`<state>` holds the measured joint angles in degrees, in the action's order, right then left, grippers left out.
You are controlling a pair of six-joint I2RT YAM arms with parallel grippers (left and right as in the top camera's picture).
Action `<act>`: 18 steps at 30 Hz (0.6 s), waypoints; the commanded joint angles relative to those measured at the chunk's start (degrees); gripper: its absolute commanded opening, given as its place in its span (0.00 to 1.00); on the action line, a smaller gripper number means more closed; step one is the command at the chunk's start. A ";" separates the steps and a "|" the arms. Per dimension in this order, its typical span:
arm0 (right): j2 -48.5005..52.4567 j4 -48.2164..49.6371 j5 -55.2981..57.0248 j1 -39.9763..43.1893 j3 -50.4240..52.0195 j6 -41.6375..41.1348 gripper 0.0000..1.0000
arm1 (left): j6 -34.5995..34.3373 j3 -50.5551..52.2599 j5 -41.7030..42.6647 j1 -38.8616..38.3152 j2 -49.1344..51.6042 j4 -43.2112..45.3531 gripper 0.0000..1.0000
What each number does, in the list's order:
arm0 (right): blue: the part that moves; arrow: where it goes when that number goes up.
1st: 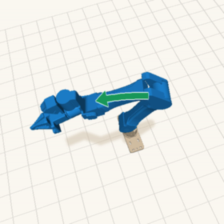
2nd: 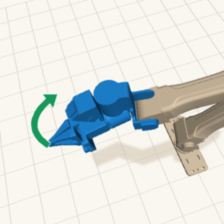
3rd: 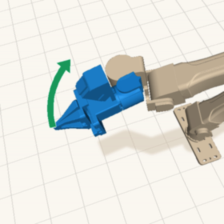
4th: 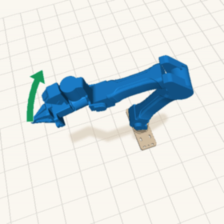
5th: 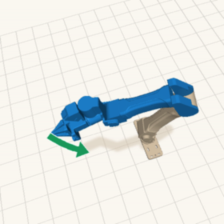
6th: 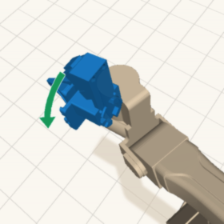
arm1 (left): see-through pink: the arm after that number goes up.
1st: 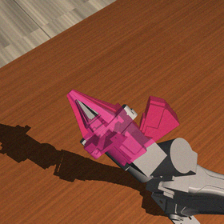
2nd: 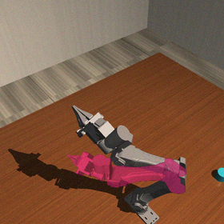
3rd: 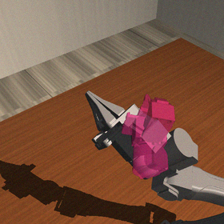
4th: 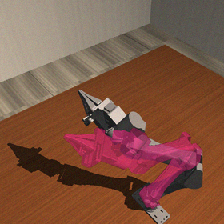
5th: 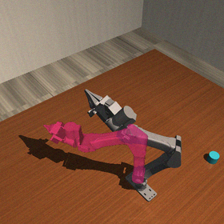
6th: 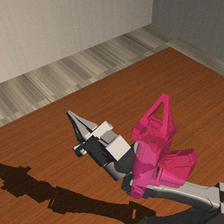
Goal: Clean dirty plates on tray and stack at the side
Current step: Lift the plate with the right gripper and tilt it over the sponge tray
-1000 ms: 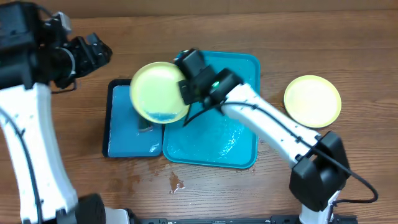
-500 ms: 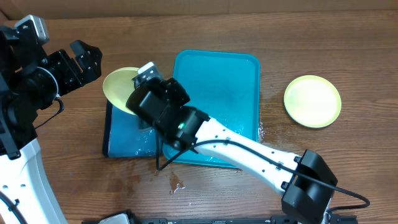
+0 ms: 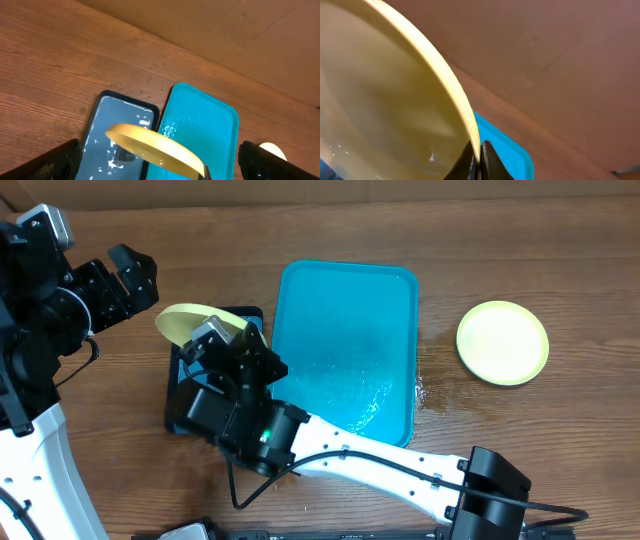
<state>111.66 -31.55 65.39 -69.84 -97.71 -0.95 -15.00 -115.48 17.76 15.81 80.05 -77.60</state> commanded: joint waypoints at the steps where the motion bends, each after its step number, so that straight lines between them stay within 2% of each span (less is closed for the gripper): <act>1: -2.45 0.72 5.51 -0.74 -1.01 1.16 0.04 | 0.85 -0.74 -0.61 0.35 -0.24 0.15 1.00; 18: -3.28 2.60 5.53 -1.36 -1.01 2.95 0.04 | 0.87 -0.72 -0.61 0.35 -0.24 -1.25 1.00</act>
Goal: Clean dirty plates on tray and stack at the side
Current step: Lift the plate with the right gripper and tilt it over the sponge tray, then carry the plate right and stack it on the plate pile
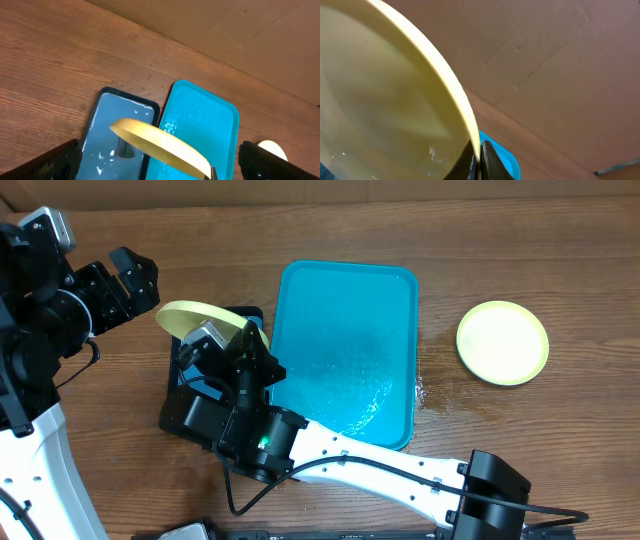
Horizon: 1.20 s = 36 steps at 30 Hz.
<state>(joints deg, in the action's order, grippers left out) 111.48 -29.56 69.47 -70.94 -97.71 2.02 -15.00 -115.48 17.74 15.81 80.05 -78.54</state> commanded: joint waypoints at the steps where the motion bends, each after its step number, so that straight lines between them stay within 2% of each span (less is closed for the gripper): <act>1: -3.10 0.61 1.42 -0.26 -1.01 0.00 0.04 | 0.87 -0.74 -0.59 0.35 -0.24 -0.35 1.00; 16: -3.10 0.61 1.40 -0.26 -1.01 -0.09 0.04 | 0.87 -0.74 -0.61 0.35 -0.24 -0.33 1.00; 18: -3.10 0.55 1.36 -0.09 -1.01 -2.14 0.04 | 0.87 -0.74 -0.61 0.35 -0.24 -0.35 1.00; 20: -3.10 -1.09 -1.53 1.11 -0.98 -8.39 0.04 | 0.87 -0.72 -0.59 0.35 -0.24 -0.50 1.00; 24: -3.10 -9.01 -21.29 7.52 -0.98 -23.98 0.04 | 0.90 -0.72 -0.61 0.35 -0.24 -1.14 1.00; 27: -3.21 -11.69 -45.90 16.41 -1.01 -32.17 0.04 | 0.92 -0.72 -0.61 0.35 -0.24 -1.73 1.00; 31: -4.50 -10.01 -83.91 30.21 -1.05 -32.50 0.04 | 0.92 -0.72 -0.83 0.35 -0.20 -1.81 1.00; 33: -5.57 -9.46 -96.87 36.87 -1.05 -32.52 0.04 | 0.92 -0.72 -0.85 0.35 -0.20 -1.81 1.00; 36: -7.74 -11.15 -105.35 47.63 -1.05 -32.52 0.04 | 0.92 -0.72 -0.87 0.35 -0.20 -1.84 1.00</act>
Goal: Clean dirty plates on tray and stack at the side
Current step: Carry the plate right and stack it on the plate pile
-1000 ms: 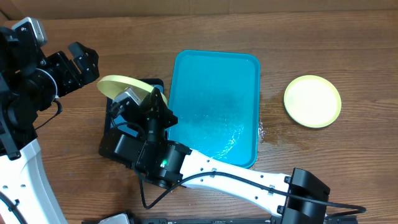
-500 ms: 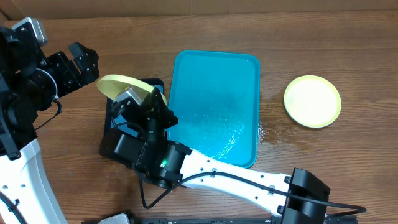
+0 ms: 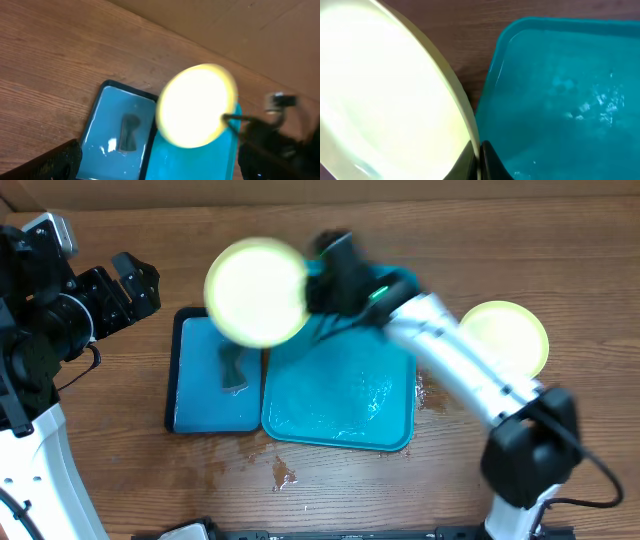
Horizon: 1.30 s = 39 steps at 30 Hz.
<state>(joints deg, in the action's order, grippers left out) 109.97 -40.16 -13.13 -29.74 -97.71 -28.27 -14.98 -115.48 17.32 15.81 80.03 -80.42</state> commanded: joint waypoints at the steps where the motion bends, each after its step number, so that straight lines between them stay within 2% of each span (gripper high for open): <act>1: -6.93 -1.97 -22.73 9.73 -1.05 -2.23 0.04 | 0.90 -0.72 -0.46 0.35 -0.17 0.04 1.00; 4: -8.31 -8.83 -19.10 20.41 -1.05 -2.49 0.04 | 0.90 -0.72 -0.59 0.35 -0.17 0.07 1.00; 7: -7.93 -19.28 -8.96 30.71 -0.92 -3.74 0.04 | 0.90 -0.72 -1.25 0.35 -0.17 0.04 1.00; 10: -6.64 -28.74 3.19 38.53 -0.55 -5.31 0.04 | 0.90 -0.72 -1.25 0.35 -0.17 -0.20 1.00; 13: -5.95 -32.65 7.34 43.89 2.93 -5.38 0.04 | 0.90 -0.72 -1.25 0.35 -0.13 -0.39 1.00; 17: -5.97 -31.89 7.61 47.58 11.85 -5.38 0.04 | 0.92 -0.72 -1.27 0.35 0.07 -0.42 1.00; 21: -5.97 -26.51 9.09 49.11 22.01 -4.83 0.04 | 0.90 -0.72 -1.27 0.35 0.11 -1.01 1.00; 22: -5.97 -25.31 8.68 49.37 23.58 -4.76 0.05 | 0.90 -0.72 -1.27 0.35 0.11 -1.25 1.00; 23: -5.97 -24.13 8.63 49.55 24.48 -4.52 0.09 | 0.90 -0.72 -1.27 0.35 0.11 -1.57 1.00; 29: -9.14 -23.76 5.90 50.01 21.59 -1.44 0.26 | 0.90 -0.72 -1.29 0.35 0.15 -2.71 1.00; 32: -13.46 -24.87 4.33 49.99 19.34 -0.44 0.29 | 0.87 -0.72 -1.27 0.35 0.15 -3.19 1.00; 34: -17.16 -24.65 -0.46 49.77 18.16 3.74 0.32 | 0.87 -0.72 -1.27 0.35 0.15 -3.21 0.99; 35: -18.95 -24.22 -2.99 49.46 17.94 5.84 0.31 | 0.87 -0.72 -1.25 0.35 0.15 -3.19 1.00; 38: -24.09 -23.85 -10.78 47.19 17.92 10.86 0.04 | 0.85 -0.72 -1.25 0.35 0.15 -3.19 1.00; 39: -25.16 -24.30 -10.93 45.94 17.92 10.95 0.04 | 0.85 -0.72 -1.27 0.35 0.15 -3.19 1.00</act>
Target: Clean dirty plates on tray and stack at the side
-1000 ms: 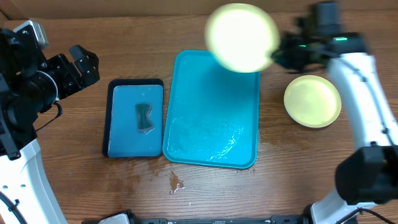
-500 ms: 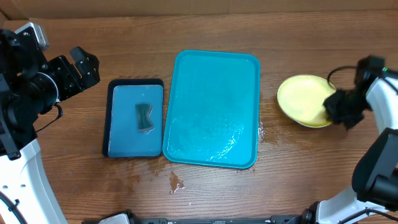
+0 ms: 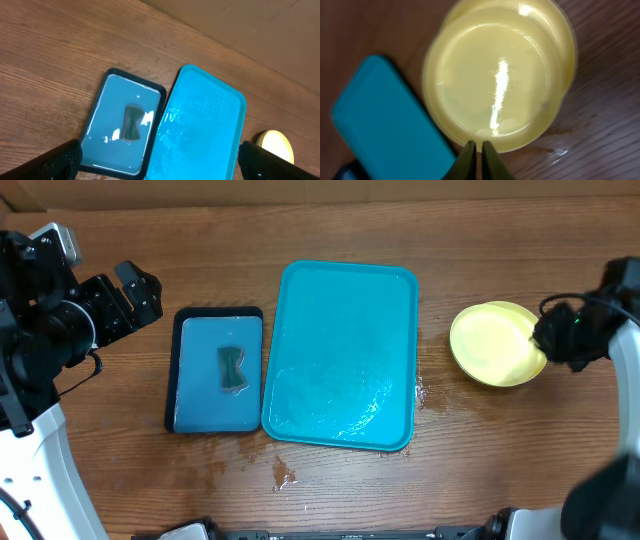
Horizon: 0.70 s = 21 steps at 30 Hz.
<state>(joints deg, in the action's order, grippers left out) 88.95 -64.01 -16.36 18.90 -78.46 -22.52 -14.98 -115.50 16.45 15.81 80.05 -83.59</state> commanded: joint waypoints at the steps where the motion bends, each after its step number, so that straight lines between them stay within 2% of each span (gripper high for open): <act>1: -4.92 -0.96 -6.64 -4.46 -1.33 5.20 0.04 | 0.87 -0.70 -0.37 0.35 0.13 -0.02 1.00; 5: -4.20 -0.17 2.38 -11.80 0.26 4.26 0.04 | 0.85 -0.70 -0.37 0.33 0.13 -0.02 1.00; 9: -0.42 2.71 5.57 -17.59 4.85 3.48 0.04 | 0.85 -0.70 -0.37 0.35 0.13 -0.02 1.00; 16: 8.87 12.68 7.19 -18.80 12.31 5.09 0.04 | 0.85 -0.70 -0.37 0.35 0.13 -0.04 1.00; 21: 13.75 13.62 7.67 -18.49 13.18 6.21 0.04 | 0.85 -0.70 -0.37 0.35 0.13 -0.02 1.00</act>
<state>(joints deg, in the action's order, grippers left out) 102.06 -50.52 -10.02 -0.01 -65.58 -17.89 -14.98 -115.50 16.45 15.81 80.05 -83.61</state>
